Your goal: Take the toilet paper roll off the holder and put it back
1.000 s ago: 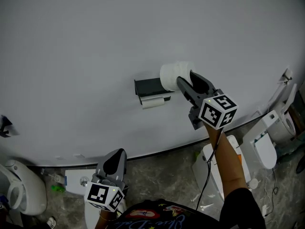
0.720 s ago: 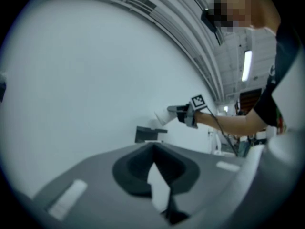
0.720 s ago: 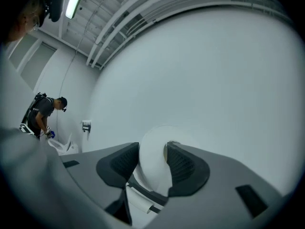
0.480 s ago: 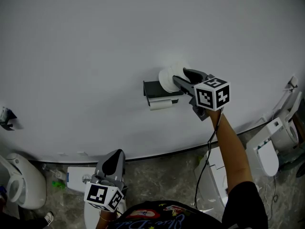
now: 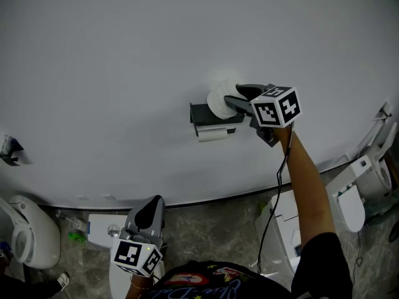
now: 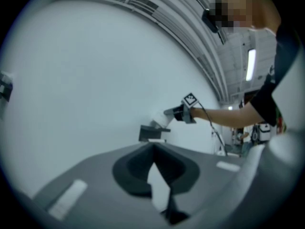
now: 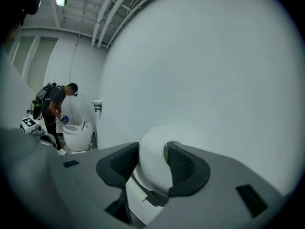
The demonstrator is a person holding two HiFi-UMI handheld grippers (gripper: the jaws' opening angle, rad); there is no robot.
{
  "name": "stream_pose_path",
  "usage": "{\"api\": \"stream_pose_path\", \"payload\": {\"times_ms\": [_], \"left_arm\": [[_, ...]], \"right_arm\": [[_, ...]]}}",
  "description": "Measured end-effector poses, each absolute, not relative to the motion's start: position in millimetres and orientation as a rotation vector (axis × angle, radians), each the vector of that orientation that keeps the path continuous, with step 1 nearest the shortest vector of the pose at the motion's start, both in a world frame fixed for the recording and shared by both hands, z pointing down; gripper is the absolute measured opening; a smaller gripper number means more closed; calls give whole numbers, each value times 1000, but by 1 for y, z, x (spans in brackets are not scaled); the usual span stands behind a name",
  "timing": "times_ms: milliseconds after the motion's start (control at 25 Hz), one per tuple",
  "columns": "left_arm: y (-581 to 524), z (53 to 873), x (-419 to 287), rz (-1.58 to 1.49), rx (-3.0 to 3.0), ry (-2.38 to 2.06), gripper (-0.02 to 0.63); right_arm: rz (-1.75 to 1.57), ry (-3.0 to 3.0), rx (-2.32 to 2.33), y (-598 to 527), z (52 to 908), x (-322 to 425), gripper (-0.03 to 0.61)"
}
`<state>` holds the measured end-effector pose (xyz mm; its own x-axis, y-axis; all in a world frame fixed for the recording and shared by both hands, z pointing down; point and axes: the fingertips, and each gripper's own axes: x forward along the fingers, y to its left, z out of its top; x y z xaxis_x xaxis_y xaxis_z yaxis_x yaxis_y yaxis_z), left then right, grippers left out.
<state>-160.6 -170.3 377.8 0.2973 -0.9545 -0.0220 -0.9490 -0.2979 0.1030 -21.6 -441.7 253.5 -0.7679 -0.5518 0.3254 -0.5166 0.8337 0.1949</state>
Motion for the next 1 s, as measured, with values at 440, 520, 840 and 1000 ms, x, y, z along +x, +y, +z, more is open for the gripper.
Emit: {"api": "stream_pose_path", "payload": {"times_ms": [440,520,840,1000], "left_arm": [[-163,382,-166,-117,2434,-1846,-2],[-162,383,-168,-116,2428,-1850,-2],[-160,383,-163,-117,2441,-1836,-2],[-161,384,-159,-104,2454,-1816,-2]], "right_arm": [[-241,-2524,565,-440,259,-46,190],[-261,-2536,557,-438,257,-47,190],[-249,-2725,618,-429,230,-43,190],[-249,-2904,756,-421,211,-23,190]]}}
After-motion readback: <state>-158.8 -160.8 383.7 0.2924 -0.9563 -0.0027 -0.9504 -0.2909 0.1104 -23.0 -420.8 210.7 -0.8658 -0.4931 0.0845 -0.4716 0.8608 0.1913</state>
